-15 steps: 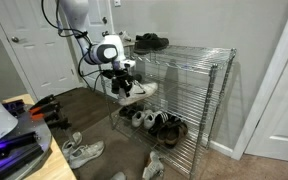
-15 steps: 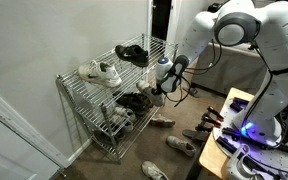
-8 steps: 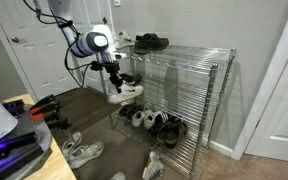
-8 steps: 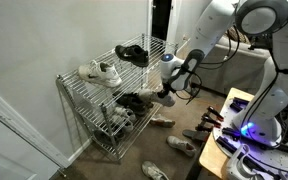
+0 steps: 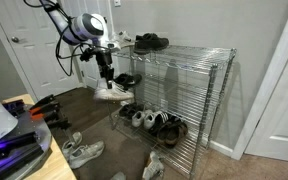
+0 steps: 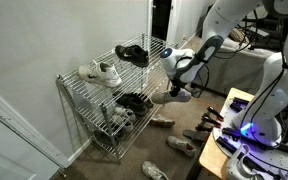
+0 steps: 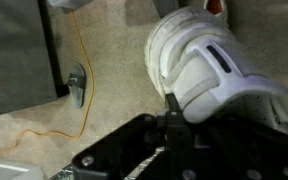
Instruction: Move the right sneaker closer to the left sneaker
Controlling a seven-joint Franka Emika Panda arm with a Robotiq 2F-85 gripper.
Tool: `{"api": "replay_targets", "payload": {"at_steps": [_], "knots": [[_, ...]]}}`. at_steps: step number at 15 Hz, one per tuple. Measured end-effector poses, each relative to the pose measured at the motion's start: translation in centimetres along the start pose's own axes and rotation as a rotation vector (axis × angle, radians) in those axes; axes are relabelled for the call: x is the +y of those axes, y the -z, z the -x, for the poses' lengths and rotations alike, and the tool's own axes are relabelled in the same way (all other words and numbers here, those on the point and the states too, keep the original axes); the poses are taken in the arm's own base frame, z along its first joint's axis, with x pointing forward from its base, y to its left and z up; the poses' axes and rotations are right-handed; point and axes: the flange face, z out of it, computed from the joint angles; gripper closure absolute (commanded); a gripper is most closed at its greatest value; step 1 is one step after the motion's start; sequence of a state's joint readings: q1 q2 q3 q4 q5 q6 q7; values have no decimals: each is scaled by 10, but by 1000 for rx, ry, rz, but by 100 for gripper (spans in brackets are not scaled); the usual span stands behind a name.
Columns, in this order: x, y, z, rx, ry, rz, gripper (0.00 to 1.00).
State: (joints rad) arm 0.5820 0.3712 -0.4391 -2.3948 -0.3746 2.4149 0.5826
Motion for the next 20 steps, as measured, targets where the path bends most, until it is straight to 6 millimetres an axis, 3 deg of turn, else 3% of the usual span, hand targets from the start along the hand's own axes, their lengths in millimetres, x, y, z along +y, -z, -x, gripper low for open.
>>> {"api": "replay_targets", "payload": {"at_steps": [5, 11, 20], "knots": [[23, 51, 19, -61, -20, 48, 96], [67, 101, 35, -104, -90, 33, 96], [96, 188, 65, 22, -128, -125, 96]]}}
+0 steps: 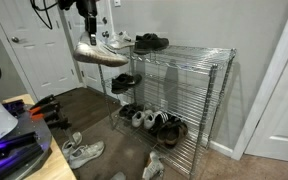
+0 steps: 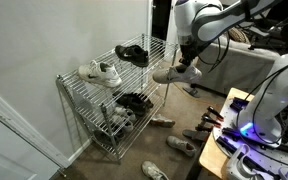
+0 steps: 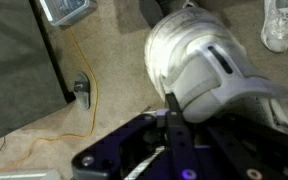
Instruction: Move the right sneaker closer to the left sneaker
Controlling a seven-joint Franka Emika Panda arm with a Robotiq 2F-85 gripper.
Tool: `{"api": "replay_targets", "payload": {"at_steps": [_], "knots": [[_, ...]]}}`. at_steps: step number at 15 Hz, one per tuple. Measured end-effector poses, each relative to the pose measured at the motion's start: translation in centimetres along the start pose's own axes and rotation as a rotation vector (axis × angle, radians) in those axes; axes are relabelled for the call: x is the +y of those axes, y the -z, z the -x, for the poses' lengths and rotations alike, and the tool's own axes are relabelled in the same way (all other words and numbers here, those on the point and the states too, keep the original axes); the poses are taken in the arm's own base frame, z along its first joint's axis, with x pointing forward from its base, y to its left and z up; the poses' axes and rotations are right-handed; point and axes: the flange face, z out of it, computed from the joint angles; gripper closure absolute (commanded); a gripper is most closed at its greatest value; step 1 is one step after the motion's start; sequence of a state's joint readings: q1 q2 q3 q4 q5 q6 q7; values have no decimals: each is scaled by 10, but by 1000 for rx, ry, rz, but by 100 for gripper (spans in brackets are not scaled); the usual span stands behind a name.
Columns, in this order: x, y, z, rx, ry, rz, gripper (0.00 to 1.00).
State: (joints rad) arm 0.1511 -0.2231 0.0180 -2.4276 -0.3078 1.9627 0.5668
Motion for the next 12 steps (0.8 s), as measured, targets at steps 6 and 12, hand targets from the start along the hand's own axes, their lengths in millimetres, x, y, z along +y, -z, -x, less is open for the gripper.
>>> {"api": "replay_targets", "payload": {"at_steps": [6, 12], "knots": [[-3, 39, 15, 201, -2, -148, 96], [-34, 38, 26, 327, 59, -263, 96]]}}
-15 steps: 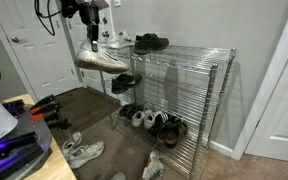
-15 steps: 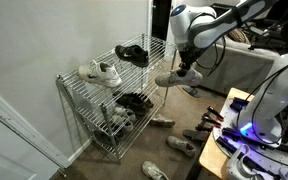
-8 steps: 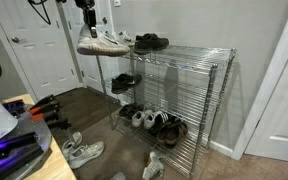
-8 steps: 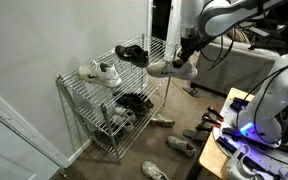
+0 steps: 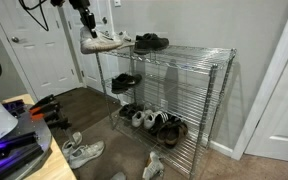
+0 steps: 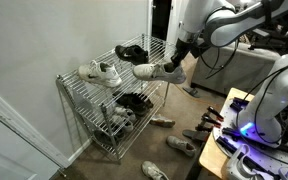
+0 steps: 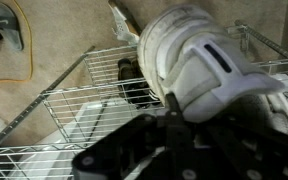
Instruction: Move the right sneaker closer to the left sneaker
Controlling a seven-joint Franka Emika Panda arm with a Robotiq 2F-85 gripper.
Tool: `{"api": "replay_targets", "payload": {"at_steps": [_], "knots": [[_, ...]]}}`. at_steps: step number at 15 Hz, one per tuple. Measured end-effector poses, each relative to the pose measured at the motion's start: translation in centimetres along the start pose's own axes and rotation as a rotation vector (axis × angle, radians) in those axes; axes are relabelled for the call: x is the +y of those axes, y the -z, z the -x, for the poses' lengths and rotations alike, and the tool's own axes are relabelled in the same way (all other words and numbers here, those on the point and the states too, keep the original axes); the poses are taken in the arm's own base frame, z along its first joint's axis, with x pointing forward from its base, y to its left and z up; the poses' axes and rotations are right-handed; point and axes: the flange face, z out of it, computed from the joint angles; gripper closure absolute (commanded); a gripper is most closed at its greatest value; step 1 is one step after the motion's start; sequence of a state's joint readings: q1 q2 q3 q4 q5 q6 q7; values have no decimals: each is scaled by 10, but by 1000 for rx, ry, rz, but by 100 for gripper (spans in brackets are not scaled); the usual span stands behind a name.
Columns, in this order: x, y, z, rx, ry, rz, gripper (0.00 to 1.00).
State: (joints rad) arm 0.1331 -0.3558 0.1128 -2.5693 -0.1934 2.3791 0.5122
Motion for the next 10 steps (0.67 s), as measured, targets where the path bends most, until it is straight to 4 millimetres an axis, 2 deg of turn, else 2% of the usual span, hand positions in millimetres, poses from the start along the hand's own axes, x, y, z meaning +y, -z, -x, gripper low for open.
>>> {"api": "replay_targets", "payload": {"at_steps": [4, 10], "knots": [[-19, -6, 2, 104, -25, -120, 96], [-69, -3, 31, 172, -28, -203, 96]]}}
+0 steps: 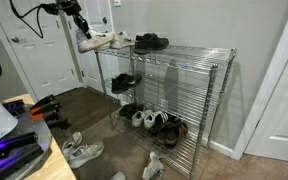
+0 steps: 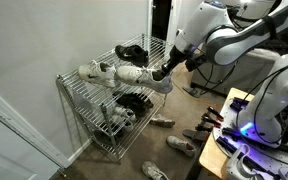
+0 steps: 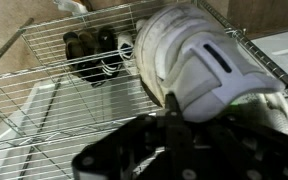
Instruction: Move the right sneaker closer to the left sneaker
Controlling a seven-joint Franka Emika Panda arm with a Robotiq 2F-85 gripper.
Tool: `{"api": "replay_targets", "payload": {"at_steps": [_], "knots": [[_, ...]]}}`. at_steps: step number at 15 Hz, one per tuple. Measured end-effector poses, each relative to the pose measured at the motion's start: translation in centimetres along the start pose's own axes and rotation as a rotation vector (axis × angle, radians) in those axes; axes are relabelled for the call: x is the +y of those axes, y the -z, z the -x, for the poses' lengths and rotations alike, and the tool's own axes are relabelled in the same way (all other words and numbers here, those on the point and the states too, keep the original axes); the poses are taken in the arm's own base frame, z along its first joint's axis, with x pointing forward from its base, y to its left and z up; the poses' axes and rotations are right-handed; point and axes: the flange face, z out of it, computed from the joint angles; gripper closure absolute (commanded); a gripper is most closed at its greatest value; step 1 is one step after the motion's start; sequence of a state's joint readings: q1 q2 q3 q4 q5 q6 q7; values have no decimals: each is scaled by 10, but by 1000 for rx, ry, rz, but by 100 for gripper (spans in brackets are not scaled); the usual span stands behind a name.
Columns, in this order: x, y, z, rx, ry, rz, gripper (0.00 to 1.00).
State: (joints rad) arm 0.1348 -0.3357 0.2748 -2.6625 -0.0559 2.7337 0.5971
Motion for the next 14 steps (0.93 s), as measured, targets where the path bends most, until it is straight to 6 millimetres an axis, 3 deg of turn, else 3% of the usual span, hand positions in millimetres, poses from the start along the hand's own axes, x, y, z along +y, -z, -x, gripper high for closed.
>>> {"api": "replay_targets", "payload": {"at_steps": [4, 7, 9, 12, 14], "knots": [[-31, 13, 8, 25, -39, -20, 96], [-34, 28, 12, 46, -95, -43, 96], [-17, 36, 4, 70, -142, -44, 94], [37, 31, -29, 103, -216, -11, 94], [44, 28, -32, 100, -224, -5, 94]]}}
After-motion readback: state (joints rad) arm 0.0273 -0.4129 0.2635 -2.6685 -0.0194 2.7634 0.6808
